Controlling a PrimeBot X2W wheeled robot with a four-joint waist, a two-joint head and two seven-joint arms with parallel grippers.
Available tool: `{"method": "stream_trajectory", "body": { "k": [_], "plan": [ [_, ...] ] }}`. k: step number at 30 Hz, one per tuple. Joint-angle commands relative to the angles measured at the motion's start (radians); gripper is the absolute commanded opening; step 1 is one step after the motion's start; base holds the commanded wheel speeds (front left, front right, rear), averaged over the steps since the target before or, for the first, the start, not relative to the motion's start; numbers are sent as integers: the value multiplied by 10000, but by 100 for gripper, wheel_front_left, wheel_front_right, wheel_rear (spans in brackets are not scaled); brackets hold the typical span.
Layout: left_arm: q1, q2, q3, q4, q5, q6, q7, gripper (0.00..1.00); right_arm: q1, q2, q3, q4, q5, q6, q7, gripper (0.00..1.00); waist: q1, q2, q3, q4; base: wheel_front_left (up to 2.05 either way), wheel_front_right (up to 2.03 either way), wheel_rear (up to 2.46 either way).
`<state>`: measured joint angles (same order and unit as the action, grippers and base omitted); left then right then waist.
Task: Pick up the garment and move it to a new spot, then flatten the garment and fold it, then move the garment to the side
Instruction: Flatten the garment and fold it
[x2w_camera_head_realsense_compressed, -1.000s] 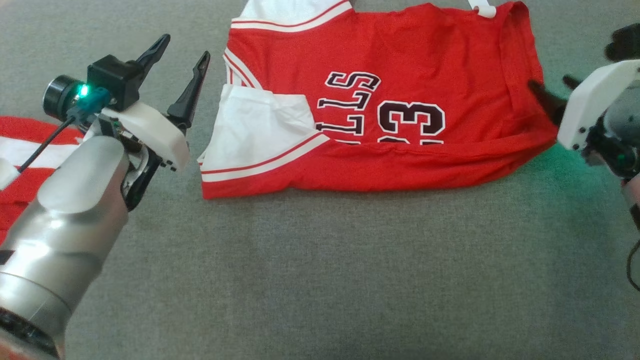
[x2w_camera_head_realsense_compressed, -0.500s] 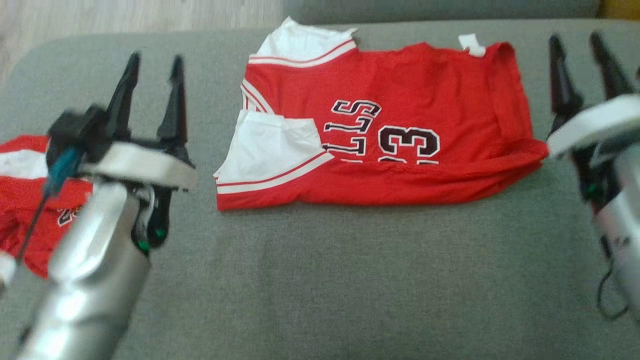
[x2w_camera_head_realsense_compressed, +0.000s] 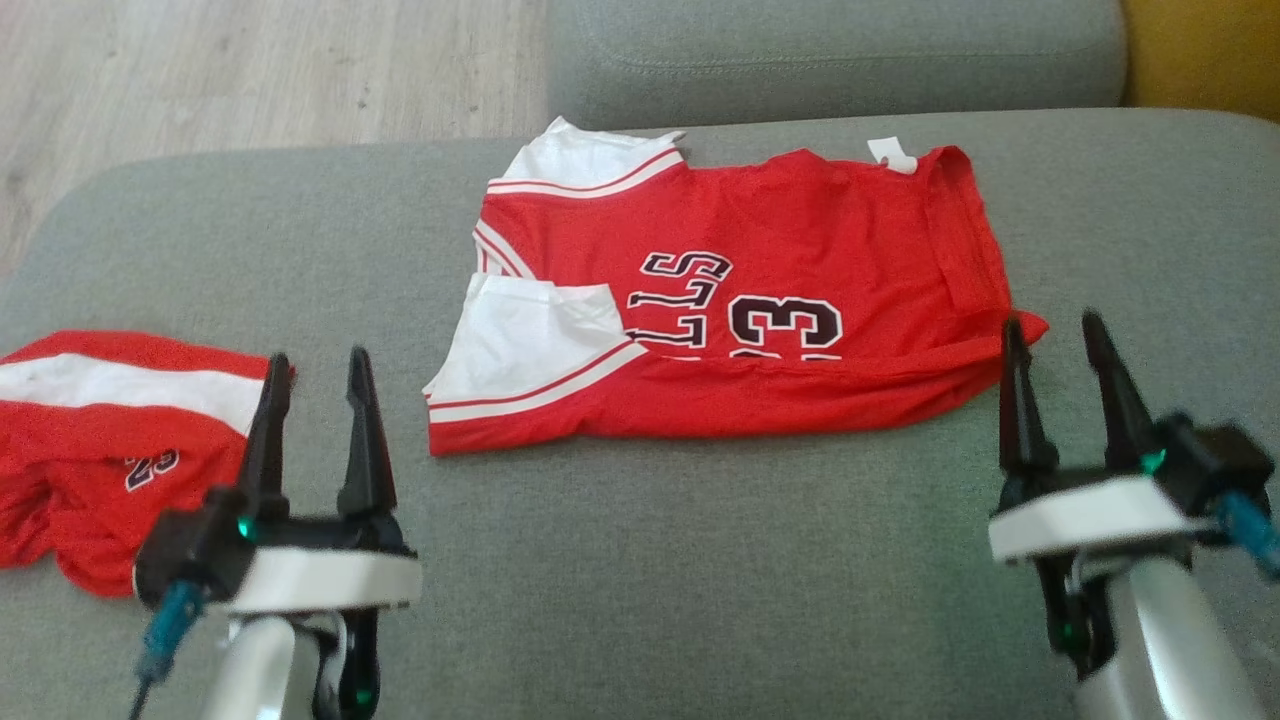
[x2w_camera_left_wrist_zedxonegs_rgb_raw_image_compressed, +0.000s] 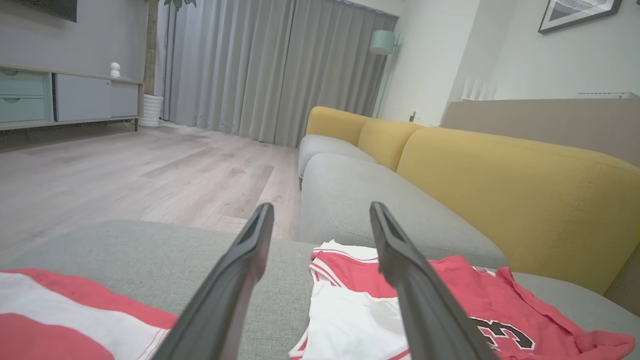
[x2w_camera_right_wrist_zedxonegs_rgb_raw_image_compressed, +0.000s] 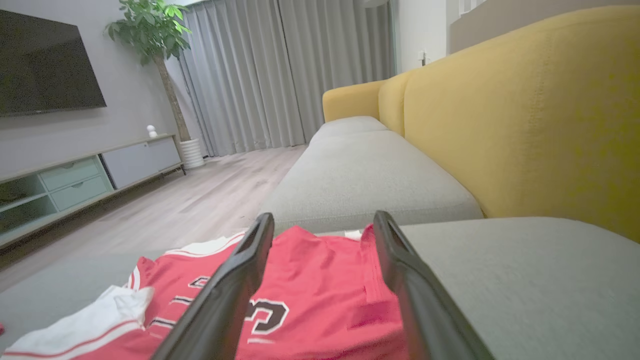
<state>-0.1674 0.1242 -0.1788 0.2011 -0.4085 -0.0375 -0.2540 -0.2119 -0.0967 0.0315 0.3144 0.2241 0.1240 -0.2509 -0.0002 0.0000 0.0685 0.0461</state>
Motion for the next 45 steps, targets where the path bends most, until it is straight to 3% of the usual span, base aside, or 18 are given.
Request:
{"method": "stream_trajectory", "body": {
  "k": [1,2,7,23,28,33,41,45],
  "plan": [
    [-152,-30,564,-511,270,-62,-77,100,-4,57,41,-500,-191,67,-106,100,2,0,-48,-43,0,0,0],
    [231,-193,834,-864,970,-135,-77,100,426,247,-93,-895,-620,67,-107,100,2,0,-98,-115,0,0,0],
    [1108,-638,1401,-1064,1516,-330,-77,100,1226,443,-464,-1192,-793,67,-107,100,2,0,-215,-206,0,0,0],
    [1077,-737,1249,-77,1153,-351,-78,100,1160,464,-624,-827,-264,67,-108,100,2,0,-190,-240,0,0,0],
    [690,-738,848,914,933,-362,-78,100,1033,464,-597,-760,-243,67,-108,100,2,0,136,-371,0,0,0],
    [-249,-738,425,2854,687,-293,-78,100,867,464,-585,-763,-292,67,-108,100,2,0,556,-589,0,0,0],
    [-1996,-609,667,5781,477,135,209,100,631,464,-514,-808,-180,67,-108,100,2,0,1043,-934,0,0,0],
    [-2459,-520,687,6482,443,78,181,100,585,465,-479,-786,-169,67,-108,100,2,0,1122,-1040,0,0,0]
  ]
}}
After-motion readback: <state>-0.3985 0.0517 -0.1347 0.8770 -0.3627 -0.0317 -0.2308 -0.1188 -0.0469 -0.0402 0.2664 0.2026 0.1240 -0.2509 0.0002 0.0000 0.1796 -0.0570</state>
